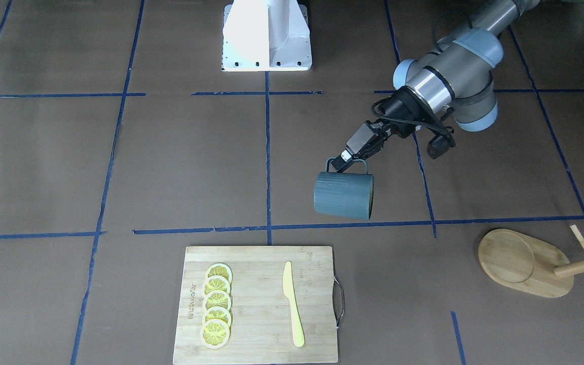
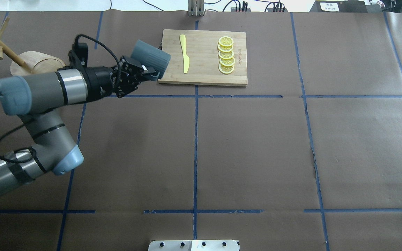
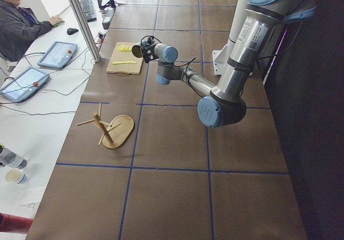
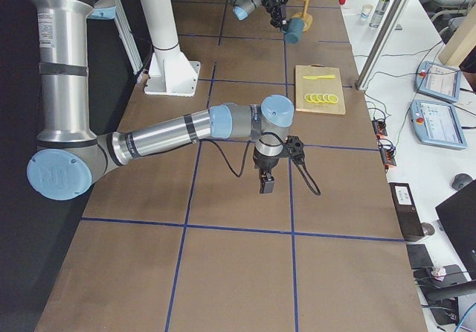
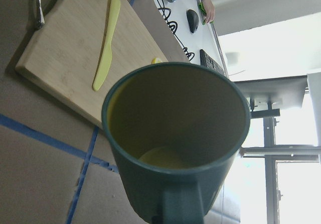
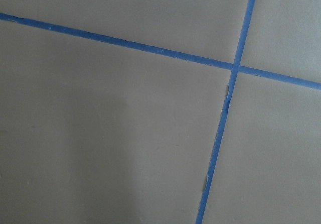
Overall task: Hang cup on storage rack
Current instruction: 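Lift the mug with the left gripper and carry it toward the wooden rack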
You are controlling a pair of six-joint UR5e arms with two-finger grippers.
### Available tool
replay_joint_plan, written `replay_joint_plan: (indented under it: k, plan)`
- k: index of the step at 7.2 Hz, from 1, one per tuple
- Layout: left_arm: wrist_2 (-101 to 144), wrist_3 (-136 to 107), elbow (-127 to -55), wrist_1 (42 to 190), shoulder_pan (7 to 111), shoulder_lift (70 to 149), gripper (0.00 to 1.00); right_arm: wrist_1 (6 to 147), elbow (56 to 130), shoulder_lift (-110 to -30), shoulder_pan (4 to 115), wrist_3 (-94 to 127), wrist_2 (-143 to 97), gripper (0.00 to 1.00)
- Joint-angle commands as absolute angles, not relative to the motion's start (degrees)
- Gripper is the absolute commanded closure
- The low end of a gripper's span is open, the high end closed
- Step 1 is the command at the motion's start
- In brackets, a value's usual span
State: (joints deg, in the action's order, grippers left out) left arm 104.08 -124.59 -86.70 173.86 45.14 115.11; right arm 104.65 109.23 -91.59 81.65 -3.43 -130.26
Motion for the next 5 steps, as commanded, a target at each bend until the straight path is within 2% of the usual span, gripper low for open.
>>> replay_joint_plan:
  k: [1,3,5]
  plan:
    - [106.87,-139.95,-85.79,179.44,51.22,113.48,1.0,104.06,109.07,-91.58,81.65,-3.51,-130.08,0.0]
    - [106.87,-149.63,-81.07,188.04,55.7,112.68,1.0,103.97,109.07,-91.49,81.65,-3.52,-130.08,0.0]
    - [106.96,-156.68,-70.72,201.12,60.62,112.68,1.0,103.97,109.16,-91.41,81.65,-3.52,-130.08,0.0]
